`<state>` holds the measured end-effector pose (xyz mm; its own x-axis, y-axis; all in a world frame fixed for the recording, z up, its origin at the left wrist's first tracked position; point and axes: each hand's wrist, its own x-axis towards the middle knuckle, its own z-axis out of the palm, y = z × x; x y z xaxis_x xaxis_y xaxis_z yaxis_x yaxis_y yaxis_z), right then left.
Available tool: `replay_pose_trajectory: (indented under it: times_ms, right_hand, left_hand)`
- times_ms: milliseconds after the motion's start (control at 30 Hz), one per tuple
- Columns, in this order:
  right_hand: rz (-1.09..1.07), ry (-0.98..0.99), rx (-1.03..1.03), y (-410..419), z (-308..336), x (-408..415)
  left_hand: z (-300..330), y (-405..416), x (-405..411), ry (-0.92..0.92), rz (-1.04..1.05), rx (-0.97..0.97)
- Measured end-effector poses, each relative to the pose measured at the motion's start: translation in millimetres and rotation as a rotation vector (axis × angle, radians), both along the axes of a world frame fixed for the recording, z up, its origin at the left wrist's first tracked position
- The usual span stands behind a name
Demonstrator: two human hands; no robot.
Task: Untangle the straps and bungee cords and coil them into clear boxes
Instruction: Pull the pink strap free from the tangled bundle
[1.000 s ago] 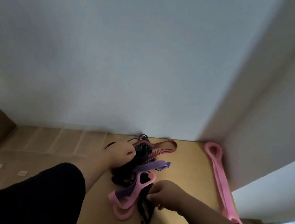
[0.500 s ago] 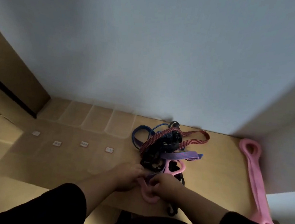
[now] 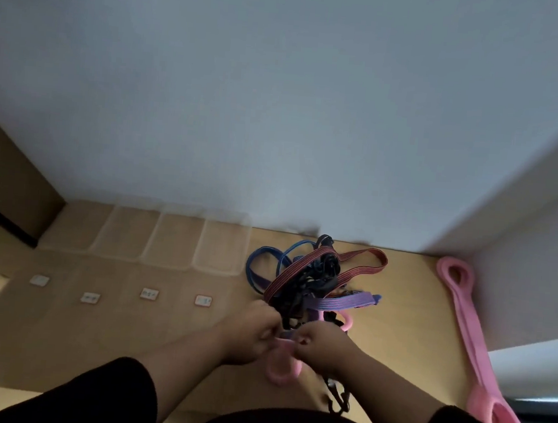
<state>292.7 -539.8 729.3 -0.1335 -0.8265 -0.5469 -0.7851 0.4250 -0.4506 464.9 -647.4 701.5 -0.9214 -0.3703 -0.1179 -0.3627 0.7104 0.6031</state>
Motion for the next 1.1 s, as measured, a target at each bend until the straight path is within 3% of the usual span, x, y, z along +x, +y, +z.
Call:
replay_pose_trajectory:
  times_ms: [133, 200, 400, 667, 867, 1000, 1100]
  right_hand:
    - [-0.088, -0.019, -0.231, -7, 42, -13]
    - [-0.126, -0.002, -0.334, -9, 60, -17]
    - [-0.255, -0.174, -0.382, -11, 108, -27]
    - [-0.342, -0.175, -0.51, -3, 143, -43]
    - [-0.287, 0.017, -0.388, 22, 144, -74]
    - [-0.312, 0.04, -0.299, 44, 132, -97]
    - [-0.335, -0.053, -0.194, 65, 120, -113]
  left_hand:
    - [32, -15, -10, 0.155, 0.032, 0.157]
    - [47, -20, -18, 0.15, 0.053, 0.306]
    - [70, -35, -34, 0.182, 0.098, 0.521]
    - [86, -73, -45, -0.011, -0.061, 0.29]
    - [114, -108, -60, -0.069, -0.027, 0.263]
    - [132, -127, -75, -0.045, -0.002, 0.296]
    - [140, -127, -102, -0.083, -0.027, 0.23]
